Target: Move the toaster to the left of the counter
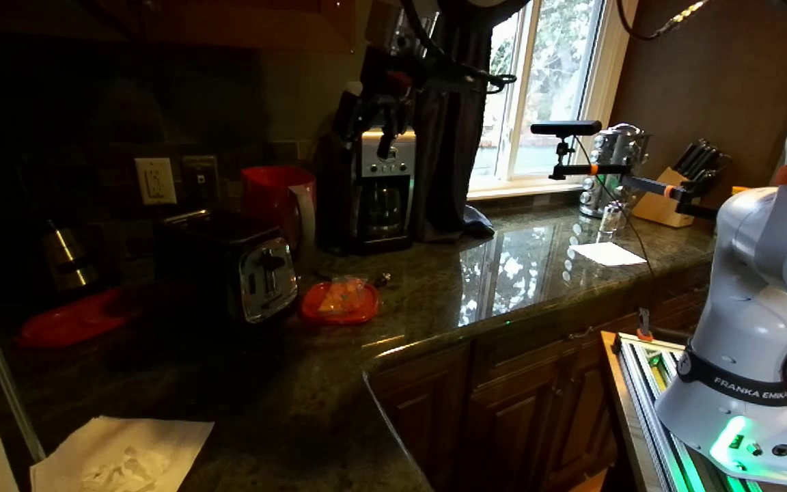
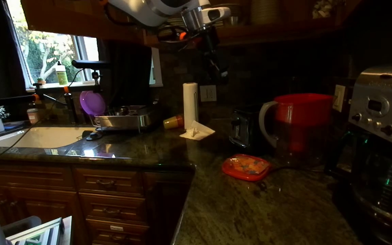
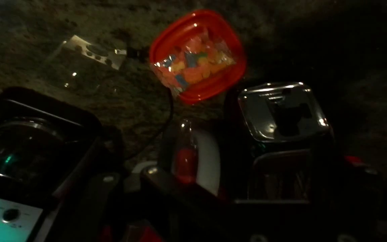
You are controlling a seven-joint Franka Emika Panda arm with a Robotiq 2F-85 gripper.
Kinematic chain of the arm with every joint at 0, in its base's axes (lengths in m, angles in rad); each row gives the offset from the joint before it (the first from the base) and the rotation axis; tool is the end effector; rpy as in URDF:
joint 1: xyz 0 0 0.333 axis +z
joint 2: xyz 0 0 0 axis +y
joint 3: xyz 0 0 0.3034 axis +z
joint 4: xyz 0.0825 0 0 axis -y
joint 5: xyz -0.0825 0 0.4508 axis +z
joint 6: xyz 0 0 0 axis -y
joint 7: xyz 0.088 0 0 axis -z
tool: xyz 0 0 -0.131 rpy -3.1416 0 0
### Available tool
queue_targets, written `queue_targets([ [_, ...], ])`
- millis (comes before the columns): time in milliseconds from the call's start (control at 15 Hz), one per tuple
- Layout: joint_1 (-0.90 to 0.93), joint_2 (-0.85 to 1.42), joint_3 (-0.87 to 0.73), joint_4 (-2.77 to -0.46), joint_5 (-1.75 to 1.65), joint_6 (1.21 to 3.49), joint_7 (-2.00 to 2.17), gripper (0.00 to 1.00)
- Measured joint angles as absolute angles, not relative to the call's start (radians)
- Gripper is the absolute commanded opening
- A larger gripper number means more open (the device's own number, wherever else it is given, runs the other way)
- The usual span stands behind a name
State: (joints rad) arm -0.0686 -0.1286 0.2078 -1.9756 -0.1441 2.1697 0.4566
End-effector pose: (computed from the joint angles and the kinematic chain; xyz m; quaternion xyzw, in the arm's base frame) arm 0.6194 0.0818 0.5036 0.9764 -0.1240 0.1744 0.0284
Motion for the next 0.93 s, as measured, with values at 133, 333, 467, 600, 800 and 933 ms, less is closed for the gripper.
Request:
queue_targets([
  [133, -0.035, -0.051, 0.206, -1.889, -0.155, 2.154, 0.470, 1.00],
  [333, -0.024, -0.051, 0.189, -1.890, -0.155, 2.155, 0.470, 1.00],
  [467, -0.021, -0.054, 0.180, -1.887, -0.156, 2.161, 0.471, 1.00],
  [600, -0.006, -0.027, 0.177, -1.867, -0.176, 2.209, 0.480, 1.00],
  [800, 0.025, 0.075, 0.173, -1.775, -0.276, 2.263, 0.491, 1.00],
  [933, 0.050, 0.156, 0.159, -1.695, -0.317, 2.269, 0.483, 1.00],
])
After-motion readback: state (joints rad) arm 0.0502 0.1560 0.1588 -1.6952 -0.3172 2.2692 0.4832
